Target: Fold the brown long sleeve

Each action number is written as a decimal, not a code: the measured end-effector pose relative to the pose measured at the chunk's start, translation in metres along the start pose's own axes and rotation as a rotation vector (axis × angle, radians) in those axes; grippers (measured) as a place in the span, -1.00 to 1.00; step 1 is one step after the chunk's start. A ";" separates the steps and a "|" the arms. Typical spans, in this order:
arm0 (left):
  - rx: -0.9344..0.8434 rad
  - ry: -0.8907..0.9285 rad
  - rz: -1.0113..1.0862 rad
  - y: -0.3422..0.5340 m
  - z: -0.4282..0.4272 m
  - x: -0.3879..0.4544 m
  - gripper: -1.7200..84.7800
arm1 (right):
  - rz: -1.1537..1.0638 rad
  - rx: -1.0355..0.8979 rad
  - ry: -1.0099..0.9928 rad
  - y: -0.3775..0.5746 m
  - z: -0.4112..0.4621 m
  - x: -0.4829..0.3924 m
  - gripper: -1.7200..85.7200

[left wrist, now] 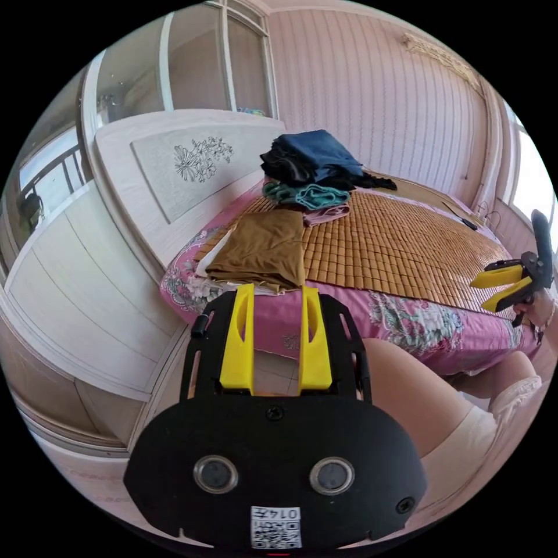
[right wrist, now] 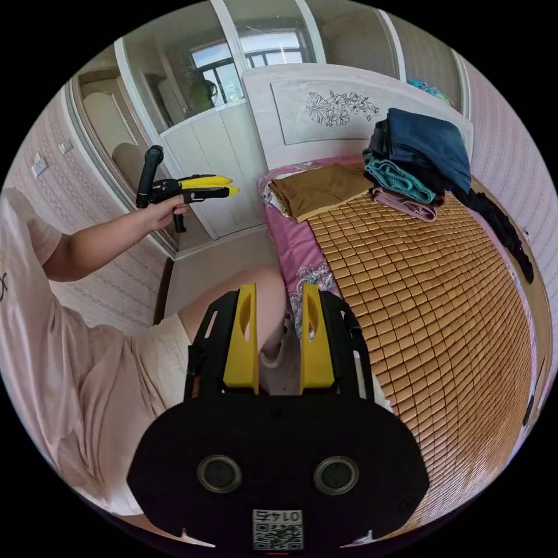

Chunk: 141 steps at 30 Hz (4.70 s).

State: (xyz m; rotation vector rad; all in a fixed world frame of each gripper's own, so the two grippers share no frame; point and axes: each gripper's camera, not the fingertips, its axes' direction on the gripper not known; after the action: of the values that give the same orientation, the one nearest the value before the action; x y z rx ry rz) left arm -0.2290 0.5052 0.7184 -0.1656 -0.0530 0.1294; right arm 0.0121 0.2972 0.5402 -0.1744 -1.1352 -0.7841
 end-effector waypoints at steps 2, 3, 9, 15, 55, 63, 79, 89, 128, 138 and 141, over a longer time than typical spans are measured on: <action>-0.038 -0.002 -0.083 0.000 0.034 -0.040 -0.69 | -0.103 -0.044 -0.010 -0.054 0.038 -0.001 -0.71; -0.047 -0.004 -0.099 -0.001 0.043 -0.048 -0.69 | -0.129 -0.060 -0.013 -0.069 0.049 -0.001 -0.71; -0.077 -0.013 -0.219 -0.022 0.125 -0.113 -0.75 | -0.295 -0.152 -0.010 -0.201 0.162 -0.005 -0.77; -0.096 0.084 -0.251 -0.052 0.195 -0.137 -0.74 | -0.218 -0.232 -0.011 -0.290 0.275 0.015 -0.73; -0.430 0.399 -0.030 -0.021 0.183 0.076 -0.70 | 0.491 -0.006 -0.054 0.038 0.087 0.167 -0.88; -0.430 0.580 -0.138 -0.018 0.206 0.047 -0.95 | 0.328 -0.231 -0.267 -0.006 0.154 0.122 -0.73; 0.000 0.476 -0.050 -0.002 0.041 0.015 -0.98 | 0.429 0.435 -0.554 0.083 -0.113 0.171 -0.95; 0.181 0.495 0.032 -0.057 -0.036 0.002 -0.98 | 0.436 0.743 -0.518 0.148 -0.252 0.163 -0.95; -0.048 0.620 0.545 -0.167 0.050 0.319 -0.98 | 0.972 0.564 -0.163 0.362 -0.417 0.207 -0.95; -0.422 0.617 0.436 -0.125 0.129 0.361 -0.90 | 1.247 0.544 -0.089 0.415 -0.396 0.165 -0.95; -0.478 0.638 0.382 -0.135 0.144 0.376 -0.73 | 1.248 0.504 -0.066 0.408 -0.396 0.164 -0.95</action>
State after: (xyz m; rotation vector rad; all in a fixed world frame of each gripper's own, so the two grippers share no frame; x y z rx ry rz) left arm 0.1507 0.4463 0.8988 -0.6880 0.5915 0.4397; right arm 0.5991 0.3177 0.6114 -0.4202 -1.0042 0.6109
